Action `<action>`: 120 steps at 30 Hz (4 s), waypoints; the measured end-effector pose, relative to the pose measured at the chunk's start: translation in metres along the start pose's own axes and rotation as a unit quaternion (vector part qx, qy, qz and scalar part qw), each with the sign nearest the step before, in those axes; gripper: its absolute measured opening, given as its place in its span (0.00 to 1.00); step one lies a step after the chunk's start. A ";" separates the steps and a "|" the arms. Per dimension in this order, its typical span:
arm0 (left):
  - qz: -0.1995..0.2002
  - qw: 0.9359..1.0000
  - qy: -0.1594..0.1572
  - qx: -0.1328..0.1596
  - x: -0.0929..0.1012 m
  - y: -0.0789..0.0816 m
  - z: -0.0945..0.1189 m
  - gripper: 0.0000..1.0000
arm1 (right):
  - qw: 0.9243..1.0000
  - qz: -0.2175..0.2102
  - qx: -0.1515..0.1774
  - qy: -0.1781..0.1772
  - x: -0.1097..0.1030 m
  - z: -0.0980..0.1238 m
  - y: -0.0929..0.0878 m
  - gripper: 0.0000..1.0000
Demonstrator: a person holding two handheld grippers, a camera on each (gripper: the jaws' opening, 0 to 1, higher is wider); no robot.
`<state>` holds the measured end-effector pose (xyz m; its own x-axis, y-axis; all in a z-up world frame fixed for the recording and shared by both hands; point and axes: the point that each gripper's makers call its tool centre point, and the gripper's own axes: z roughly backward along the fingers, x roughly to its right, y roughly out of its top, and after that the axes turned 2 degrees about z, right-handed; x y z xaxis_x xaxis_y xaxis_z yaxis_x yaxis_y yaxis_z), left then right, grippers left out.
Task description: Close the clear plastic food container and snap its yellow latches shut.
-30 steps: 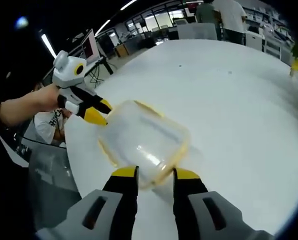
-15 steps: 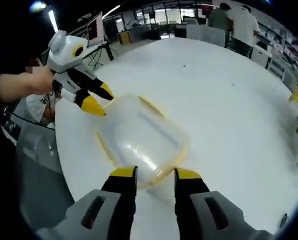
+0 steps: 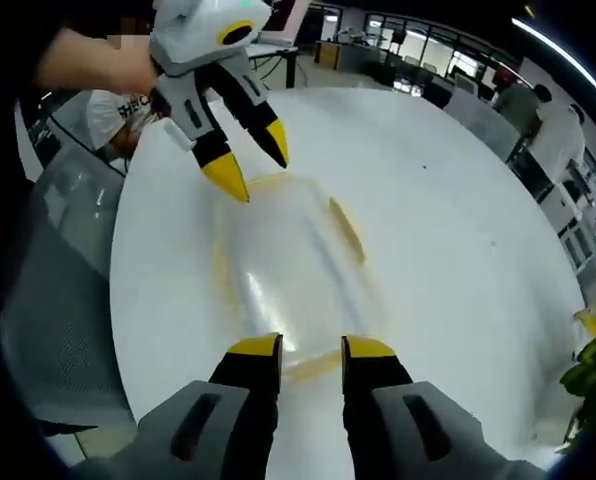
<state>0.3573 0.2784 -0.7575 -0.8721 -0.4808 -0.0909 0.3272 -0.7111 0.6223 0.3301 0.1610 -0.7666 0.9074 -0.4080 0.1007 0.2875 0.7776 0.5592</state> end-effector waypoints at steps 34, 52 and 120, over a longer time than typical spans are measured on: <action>-0.086 0.994 -0.068 0.002 0.051 0.034 -0.019 0.30 | 0.986 0.033 0.139 0.090 -0.004 -0.020 0.061 0.42; -0.164 0.984 -0.067 -0.015 0.073 0.029 -0.028 0.36 | 0.983 0.031 0.075 0.163 0.018 -0.035 0.059 0.41; -0.159 0.986 -0.040 0.019 0.074 0.028 -0.039 0.34 | 0.933 0.177 -0.145 0.277 -0.005 -0.053 0.045 0.39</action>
<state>0.3158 0.2027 -0.7776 -0.9549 -0.1940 -0.2246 0.0208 -0.7985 0.6016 0.3545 0.2234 -0.7856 0.9573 0.1463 -0.2495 -0.0617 0.9461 0.3179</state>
